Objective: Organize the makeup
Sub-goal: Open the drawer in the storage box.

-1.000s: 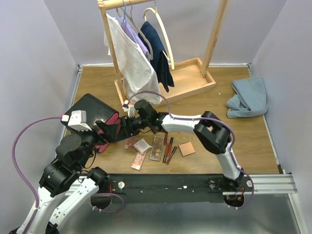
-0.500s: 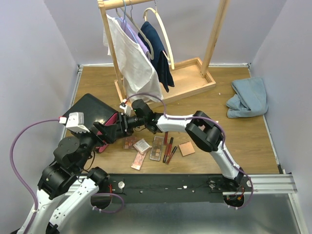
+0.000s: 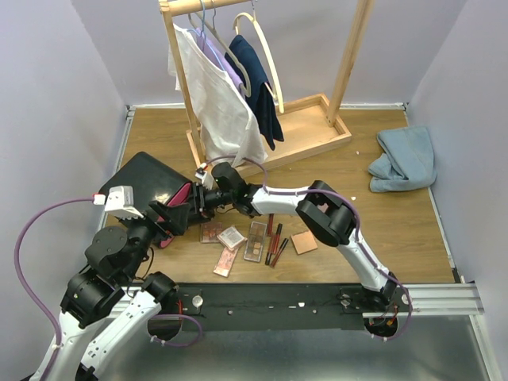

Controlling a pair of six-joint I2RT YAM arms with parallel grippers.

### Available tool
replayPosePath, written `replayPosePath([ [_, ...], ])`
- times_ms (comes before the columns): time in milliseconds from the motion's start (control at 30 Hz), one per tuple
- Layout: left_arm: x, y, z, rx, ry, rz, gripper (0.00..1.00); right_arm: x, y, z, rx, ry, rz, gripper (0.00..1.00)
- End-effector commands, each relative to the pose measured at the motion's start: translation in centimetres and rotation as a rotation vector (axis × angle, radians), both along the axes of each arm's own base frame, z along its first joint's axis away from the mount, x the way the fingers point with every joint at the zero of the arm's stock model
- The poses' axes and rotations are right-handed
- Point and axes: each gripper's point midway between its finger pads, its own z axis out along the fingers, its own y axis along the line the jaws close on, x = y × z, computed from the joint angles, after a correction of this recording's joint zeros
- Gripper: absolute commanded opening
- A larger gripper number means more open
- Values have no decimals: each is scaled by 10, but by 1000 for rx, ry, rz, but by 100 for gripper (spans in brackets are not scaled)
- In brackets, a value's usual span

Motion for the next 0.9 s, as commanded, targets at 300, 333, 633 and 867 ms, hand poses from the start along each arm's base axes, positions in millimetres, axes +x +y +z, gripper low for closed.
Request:
replayPosePath([
  [300, 2, 0, -9, -17, 26, 18, 99, 36, 12, -7, 14, 30, -84, 50],
  [333, 3, 0, -10, -17, 29, 19, 99, 40, 11, -8, 16, 31, -89, 51],
  [633, 5, -3, -11, -17, 37, 13, 99, 51, 10, -8, 25, 26, -100, 50],
  [867, 6, -4, -14, -13, 42, 13, 99, 46, 0, 1, 49, 12, -95, 34],
])
